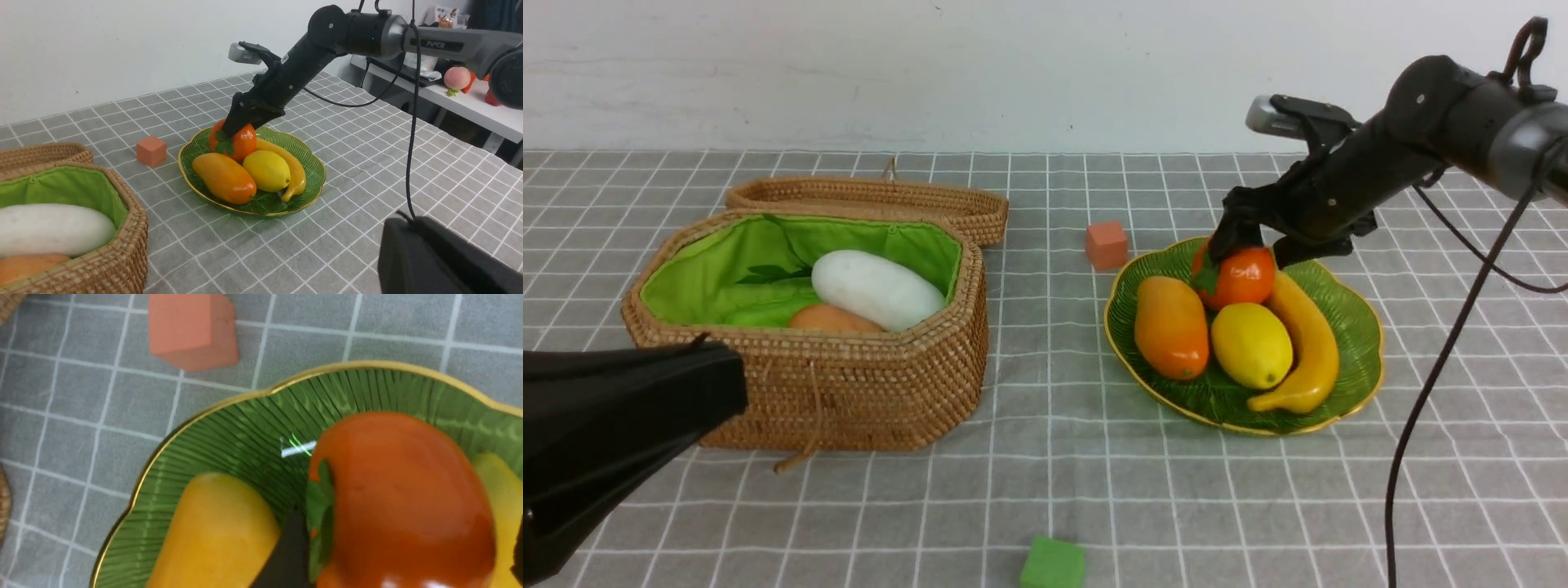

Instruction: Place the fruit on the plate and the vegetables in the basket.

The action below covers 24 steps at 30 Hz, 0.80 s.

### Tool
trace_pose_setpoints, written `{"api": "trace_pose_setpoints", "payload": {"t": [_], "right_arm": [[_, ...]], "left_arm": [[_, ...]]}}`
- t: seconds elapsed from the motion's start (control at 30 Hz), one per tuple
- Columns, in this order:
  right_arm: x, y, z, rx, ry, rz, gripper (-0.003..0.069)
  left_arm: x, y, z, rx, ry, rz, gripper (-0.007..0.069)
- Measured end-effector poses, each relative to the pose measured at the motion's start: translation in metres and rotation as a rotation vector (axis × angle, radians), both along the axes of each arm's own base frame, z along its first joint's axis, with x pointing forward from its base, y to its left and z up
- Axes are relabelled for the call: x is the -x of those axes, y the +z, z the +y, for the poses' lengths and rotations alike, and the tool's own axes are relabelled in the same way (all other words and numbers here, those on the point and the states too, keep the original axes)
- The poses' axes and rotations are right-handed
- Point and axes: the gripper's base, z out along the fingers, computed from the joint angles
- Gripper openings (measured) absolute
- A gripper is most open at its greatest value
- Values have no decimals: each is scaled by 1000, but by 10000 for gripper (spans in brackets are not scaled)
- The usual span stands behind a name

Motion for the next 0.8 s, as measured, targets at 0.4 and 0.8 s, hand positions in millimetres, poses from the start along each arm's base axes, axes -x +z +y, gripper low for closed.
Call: {"api": "trace_pose_setpoints", "payload": {"t": [0.4, 0.8], "right_arm": [[79, 119, -9, 93, 87, 39, 262], [250, 143, -39, 227, -17, 100, -1]], "left_arm": [[-1, -7, 3, -74, 20, -35, -12], [23, -84, 25, 114, 37, -41, -10]]}}
